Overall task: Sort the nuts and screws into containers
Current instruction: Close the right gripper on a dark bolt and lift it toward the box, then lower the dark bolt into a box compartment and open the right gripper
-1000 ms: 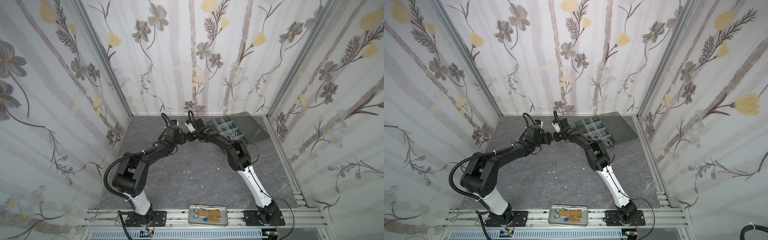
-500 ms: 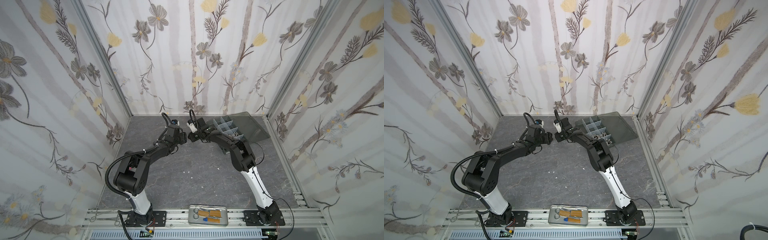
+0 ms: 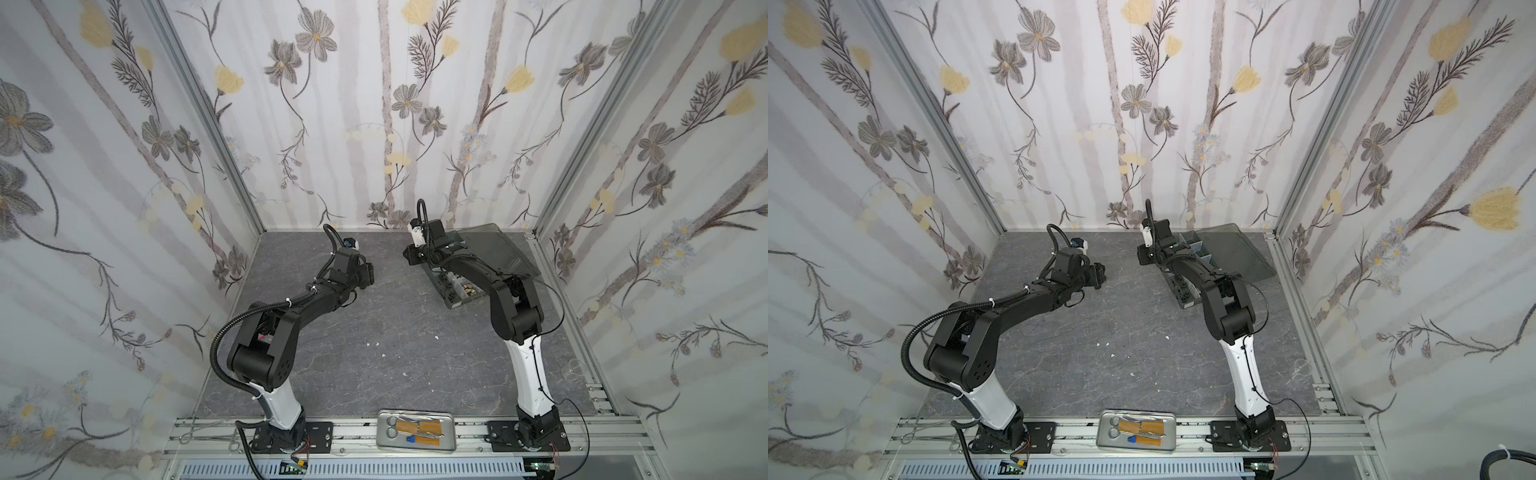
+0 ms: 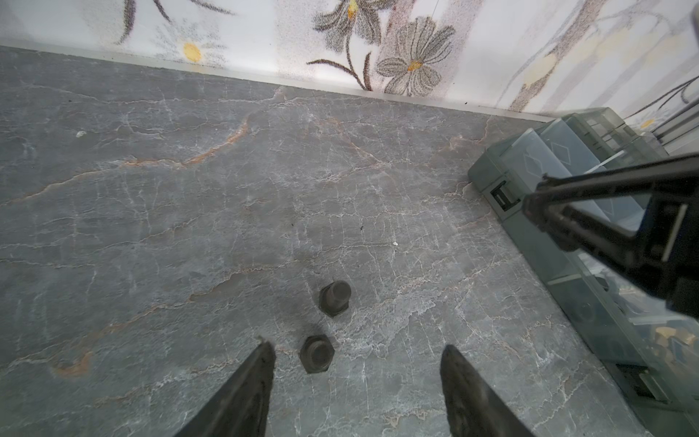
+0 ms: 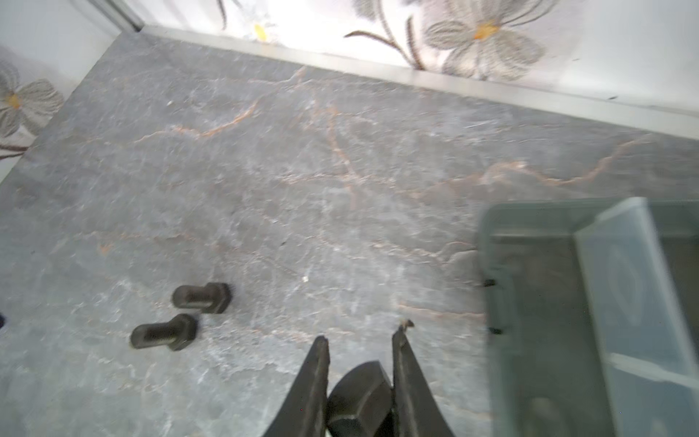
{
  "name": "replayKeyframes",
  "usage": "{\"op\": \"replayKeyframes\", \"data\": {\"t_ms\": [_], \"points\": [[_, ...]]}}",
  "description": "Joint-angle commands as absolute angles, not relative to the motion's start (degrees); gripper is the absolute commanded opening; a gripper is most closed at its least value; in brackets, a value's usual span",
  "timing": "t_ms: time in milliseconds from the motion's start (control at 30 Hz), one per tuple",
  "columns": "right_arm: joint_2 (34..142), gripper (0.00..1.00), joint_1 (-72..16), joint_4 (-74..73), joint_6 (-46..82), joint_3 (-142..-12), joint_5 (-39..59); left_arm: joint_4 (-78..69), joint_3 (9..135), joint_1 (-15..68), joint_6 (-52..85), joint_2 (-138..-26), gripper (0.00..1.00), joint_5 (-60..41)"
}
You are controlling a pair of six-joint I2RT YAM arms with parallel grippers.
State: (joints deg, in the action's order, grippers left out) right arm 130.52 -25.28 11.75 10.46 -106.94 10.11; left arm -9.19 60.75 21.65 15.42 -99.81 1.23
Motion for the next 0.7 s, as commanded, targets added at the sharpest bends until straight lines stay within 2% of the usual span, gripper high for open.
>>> {"op": "replayKeyframes", "data": {"t_ms": [0,367,467,633,667], "points": [[130.3,0.19,-23.0,9.2,10.8,-106.8,9.7,-10.5,61.5,21.7,15.6,-100.5,0.69,0.6],[135.3,0.19,-20.7,7.8,10.3,-111.3,9.1,-9.7,61.0,21.7,15.6,-100.2,0.7,1.4],[135.3,0.24,-20.6,8.1,10.9,-111.0,9.0,-9.8,60.6,21.6,15.7,-100.0,0.71,1.7],[134.6,0.42,-20.6,9.3,11.7,-110.8,8.8,-10.0,59.8,21.8,15.5,-99.0,0.72,2.7],[134.2,0.43,-20.6,9.3,11.7,-110.6,8.8,-10.5,59.3,22.0,15.3,-98.5,0.72,3.0]]}}
